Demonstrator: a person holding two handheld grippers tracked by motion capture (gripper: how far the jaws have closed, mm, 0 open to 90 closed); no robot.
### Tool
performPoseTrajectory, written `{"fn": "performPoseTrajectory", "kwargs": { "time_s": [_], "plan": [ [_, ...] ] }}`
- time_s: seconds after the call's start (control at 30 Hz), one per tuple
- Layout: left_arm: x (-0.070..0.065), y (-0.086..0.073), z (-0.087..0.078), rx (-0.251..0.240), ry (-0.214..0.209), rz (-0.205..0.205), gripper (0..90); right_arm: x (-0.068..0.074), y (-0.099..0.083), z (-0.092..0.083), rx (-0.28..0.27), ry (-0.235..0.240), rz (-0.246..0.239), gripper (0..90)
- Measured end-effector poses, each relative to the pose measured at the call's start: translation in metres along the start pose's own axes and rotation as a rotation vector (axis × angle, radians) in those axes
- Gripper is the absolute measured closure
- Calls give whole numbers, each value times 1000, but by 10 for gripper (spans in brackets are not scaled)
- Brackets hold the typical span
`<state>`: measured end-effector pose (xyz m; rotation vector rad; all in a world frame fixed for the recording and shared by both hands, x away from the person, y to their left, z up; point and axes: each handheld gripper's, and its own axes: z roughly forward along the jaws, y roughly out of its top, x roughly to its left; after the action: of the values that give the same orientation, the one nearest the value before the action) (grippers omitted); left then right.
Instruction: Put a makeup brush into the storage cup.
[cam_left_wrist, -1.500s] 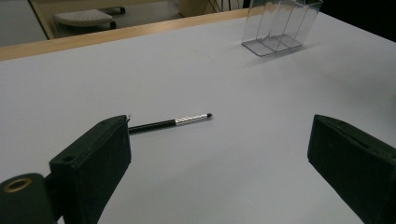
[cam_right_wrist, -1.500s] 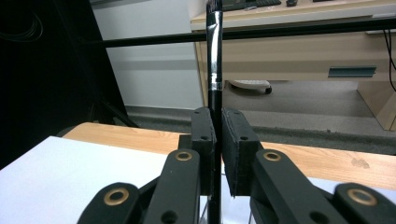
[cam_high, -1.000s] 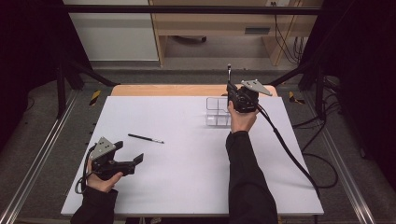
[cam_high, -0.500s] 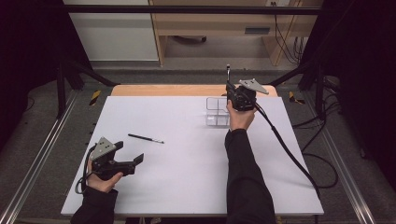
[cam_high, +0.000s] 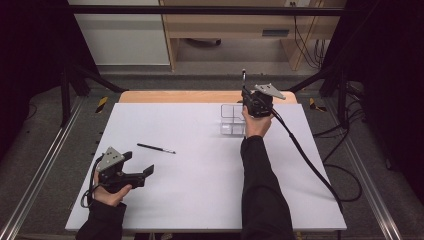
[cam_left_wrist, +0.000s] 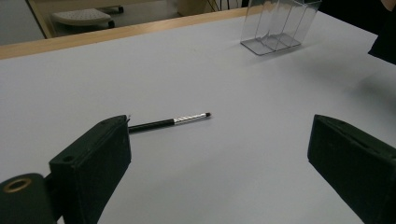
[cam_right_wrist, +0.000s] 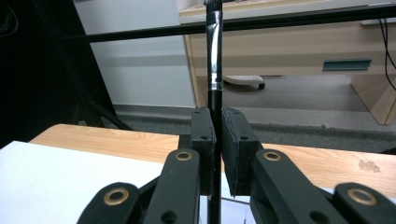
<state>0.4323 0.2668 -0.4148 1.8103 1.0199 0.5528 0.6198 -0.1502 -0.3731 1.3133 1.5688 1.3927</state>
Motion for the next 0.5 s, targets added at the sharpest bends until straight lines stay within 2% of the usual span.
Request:
{"fn": "performPoseTrajectory", "kwargs": {
  "time_s": [0.17,0.5],
  "plan": [
    [0,0,0,0,1,-1,53,0,-3,6,-8,6,20,843],
    [0,0,0,1,1,0,53,3,-12,15,7,8,13,842]
  ]
}}
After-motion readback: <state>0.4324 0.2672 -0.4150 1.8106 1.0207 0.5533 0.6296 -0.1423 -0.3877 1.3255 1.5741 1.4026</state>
